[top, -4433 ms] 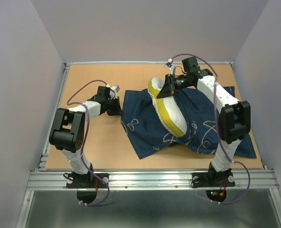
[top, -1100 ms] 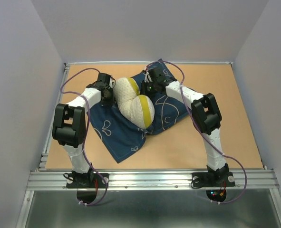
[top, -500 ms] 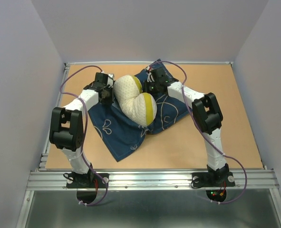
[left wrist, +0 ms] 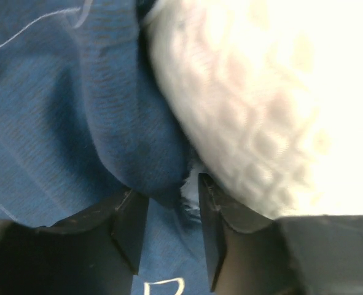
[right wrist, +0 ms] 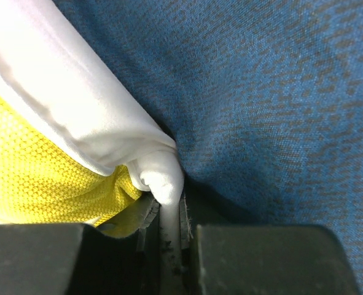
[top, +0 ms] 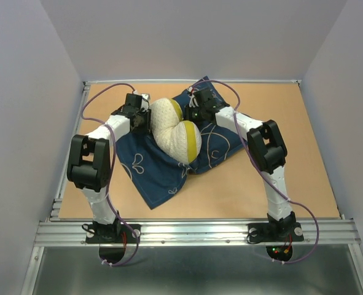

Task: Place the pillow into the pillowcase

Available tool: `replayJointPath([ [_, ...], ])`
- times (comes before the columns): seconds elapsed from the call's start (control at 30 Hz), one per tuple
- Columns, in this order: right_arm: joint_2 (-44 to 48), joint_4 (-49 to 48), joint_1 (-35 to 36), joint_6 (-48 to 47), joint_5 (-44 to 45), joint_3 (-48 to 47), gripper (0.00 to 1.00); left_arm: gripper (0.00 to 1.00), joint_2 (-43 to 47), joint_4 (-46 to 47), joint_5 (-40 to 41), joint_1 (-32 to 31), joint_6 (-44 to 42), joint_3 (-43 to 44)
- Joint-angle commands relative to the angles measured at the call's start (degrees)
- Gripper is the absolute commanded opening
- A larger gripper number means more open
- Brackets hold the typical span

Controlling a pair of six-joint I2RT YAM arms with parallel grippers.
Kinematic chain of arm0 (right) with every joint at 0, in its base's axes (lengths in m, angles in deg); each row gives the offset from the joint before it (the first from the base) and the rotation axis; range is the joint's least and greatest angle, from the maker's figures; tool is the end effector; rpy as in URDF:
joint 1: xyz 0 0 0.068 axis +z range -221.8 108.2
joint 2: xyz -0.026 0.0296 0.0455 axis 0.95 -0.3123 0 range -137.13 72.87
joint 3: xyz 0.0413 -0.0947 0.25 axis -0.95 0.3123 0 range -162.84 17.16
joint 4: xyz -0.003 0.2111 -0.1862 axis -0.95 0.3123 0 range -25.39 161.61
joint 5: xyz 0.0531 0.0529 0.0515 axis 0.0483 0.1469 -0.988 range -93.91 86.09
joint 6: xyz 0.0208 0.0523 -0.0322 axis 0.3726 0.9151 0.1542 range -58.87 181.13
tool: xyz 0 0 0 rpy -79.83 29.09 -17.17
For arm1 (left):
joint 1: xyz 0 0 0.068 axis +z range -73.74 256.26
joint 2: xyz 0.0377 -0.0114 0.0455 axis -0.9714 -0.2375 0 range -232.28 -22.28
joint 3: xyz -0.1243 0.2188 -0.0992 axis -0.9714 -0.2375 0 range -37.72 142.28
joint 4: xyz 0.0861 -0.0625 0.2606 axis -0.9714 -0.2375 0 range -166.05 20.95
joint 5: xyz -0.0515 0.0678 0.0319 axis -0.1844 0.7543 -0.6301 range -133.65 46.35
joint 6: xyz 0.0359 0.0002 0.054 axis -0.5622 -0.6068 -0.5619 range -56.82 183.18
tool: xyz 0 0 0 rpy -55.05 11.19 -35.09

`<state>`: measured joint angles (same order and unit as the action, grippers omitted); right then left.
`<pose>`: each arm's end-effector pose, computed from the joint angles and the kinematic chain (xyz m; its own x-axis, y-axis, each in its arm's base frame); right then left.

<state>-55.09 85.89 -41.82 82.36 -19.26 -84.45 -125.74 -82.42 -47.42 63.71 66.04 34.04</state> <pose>0.4515 0.2760 0.1646 -0.8270 -0.0741 -0.5573 -0.3615 0.8293 0.4262 0.4160 -0.0961 0.1910 -0.7032 0.1056 -0.7032 0.2275 0.9703 -0.0818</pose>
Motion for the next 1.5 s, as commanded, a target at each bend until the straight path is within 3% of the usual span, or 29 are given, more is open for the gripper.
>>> replayJointPath([
  [0.0, -6.34, 11.07, -0.09, -3.22, 8.24, 4.66, 0.01, 0.52, 0.02, 2.99, -0.01, -1.42, -0.13, 1.88],
  [0.23, -5.98, 11.07, -0.09, -3.04, 8.06, 4.92, 0.01, 0.56, -5.69, 2.56, 1.83, -2.82, 2.24, 4.86],
  [0.33, -5.98, 11.07, -0.09, -2.87, 7.97, 5.01, 0.01, 0.57, -9.64, -1.83, 11.56, -3.26, 2.42, 8.11],
  [0.47, -6.86, 11.07, -0.01, -2.34, 8.76, 4.83, 0.01, 0.55, -9.31, -7.02, 18.7, -3.26, 0.76, 10.67],
  [0.6, -8.09, 11.07, -0.09, -1.55, 9.46, 4.31, 0.0, 0.51, -3.52, -11.15, 24.33, -3.26, -5.74, 12.16],
  [0.87, -10.11, 11.07, 0.43, -0.58, 9.29, 1.85, 0.01, 0.45, -1.04, -15.99, 33.56, -1.24, -19.8, 16.56],
  [1.03, -9.24, 10.45, 1.31, -2.25, 7.1, 1.67, 0.01, 0.31, -2.44, -17.3, 30.06, -0.28, -20.43, 19.19],
  [1.1, -9.06, 10.1, 1.66, -3.65, 4.73, 1.32, 0.0, 0.13, -3.32, -18.71, 25.14, -0.27, -19.73, 21.74],
  [1.2, -8.8, 9.31, 2.63, -7.25, -0.72, 0.79, 0.01, 0.0, -5.08, -18.81, 20.21, -0.28, -18.5, 24.9],
  [1.37, -7.57, 8.87, 6.05, -14.36, -9.32, -0.08, 0.0, 0.0, -5.96, -15.29, 13.64, 0.16, -16.4, 32.46],
  [1.47, -7.83, 8.87, 8.34, -18.4, -14.42, -0.7, 0.01, 0.0, -5.09, -13.36, 2.25, 1.22, -14.11, 35.63],
])
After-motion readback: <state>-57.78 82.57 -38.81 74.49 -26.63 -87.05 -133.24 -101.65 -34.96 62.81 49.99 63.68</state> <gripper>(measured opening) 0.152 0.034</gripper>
